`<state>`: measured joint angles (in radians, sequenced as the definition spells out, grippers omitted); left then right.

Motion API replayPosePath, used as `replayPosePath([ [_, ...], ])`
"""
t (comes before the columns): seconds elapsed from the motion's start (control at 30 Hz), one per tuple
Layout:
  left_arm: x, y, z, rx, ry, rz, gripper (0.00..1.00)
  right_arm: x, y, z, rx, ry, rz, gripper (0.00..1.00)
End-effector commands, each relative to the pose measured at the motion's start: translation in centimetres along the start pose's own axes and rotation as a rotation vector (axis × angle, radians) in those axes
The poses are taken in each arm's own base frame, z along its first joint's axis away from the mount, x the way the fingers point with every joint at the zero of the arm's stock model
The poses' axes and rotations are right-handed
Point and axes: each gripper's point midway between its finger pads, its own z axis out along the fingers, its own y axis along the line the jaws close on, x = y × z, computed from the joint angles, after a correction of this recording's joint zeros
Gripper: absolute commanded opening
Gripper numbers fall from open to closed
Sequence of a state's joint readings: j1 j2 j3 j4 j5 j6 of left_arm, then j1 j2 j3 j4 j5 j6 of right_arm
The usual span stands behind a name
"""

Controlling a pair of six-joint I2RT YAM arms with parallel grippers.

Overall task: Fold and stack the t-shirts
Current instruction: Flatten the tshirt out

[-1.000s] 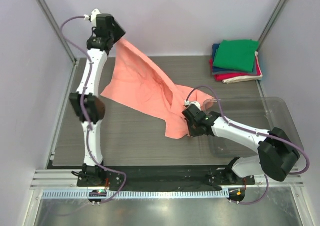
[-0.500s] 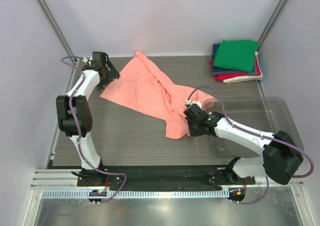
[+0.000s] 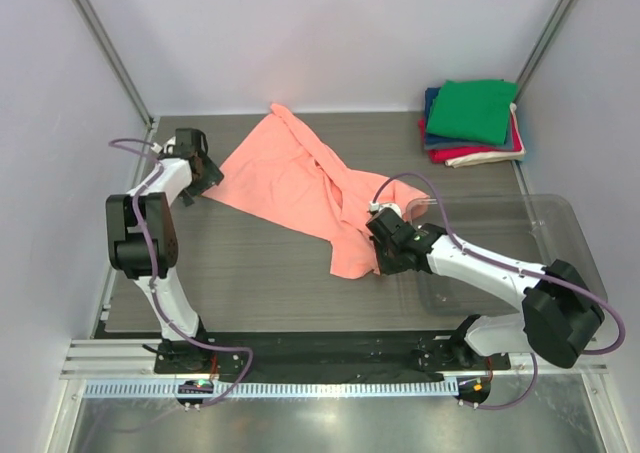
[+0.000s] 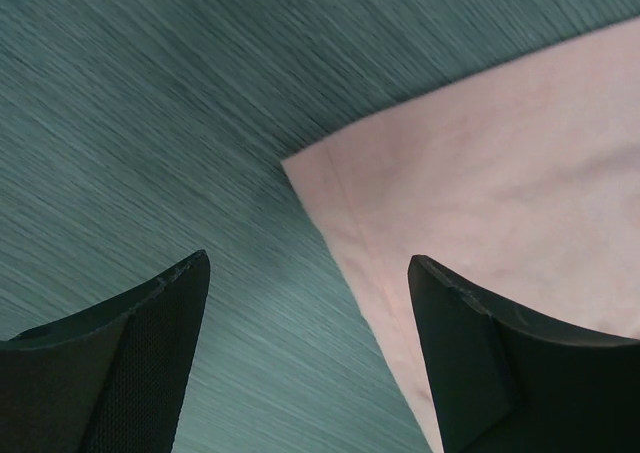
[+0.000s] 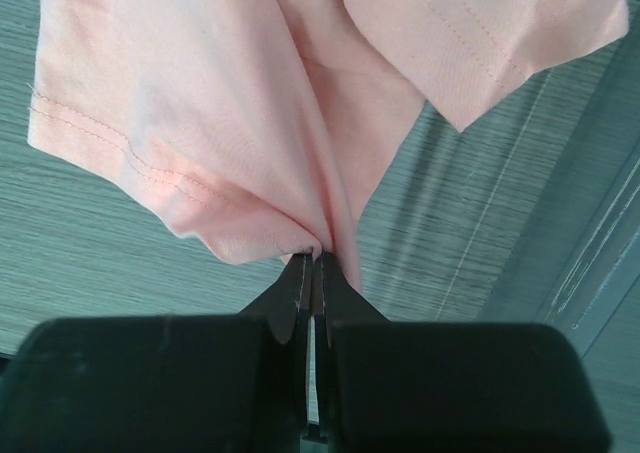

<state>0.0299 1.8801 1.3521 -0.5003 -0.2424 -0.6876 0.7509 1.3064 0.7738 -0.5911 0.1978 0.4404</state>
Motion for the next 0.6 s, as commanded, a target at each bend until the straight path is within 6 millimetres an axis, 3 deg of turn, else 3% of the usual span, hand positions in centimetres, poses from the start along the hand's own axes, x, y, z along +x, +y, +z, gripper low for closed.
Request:
replayPosePath([
  [0.0, -2.5, -0.3, 0.8, 0.034, -0.065, -0.076, 0.81, -0.4, 0.4, 0.0, -0.018, -0.013, -0.017, 0.01],
  [0.33, 0.4, -0.7, 4.1, 0.071, 0.032, -0.12, 0.76, 0.2, 0.6, 0.7, -0.023, 0.006, -0.017, 0.01],
  [0.43, 1.0, -0.7, 4.8, 0.065, 0.047, -0.126, 0.7, 0.3, 0.6, 1.0, -0.023, 0.012, -0.019, 0.01],
  [0.57, 1.6, -0.1, 5.6, 0.037, 0.046, -0.126, 0.5, 0.4, 0.6, 1.3, -0.019, 0.016, -0.023, 0.01],
])
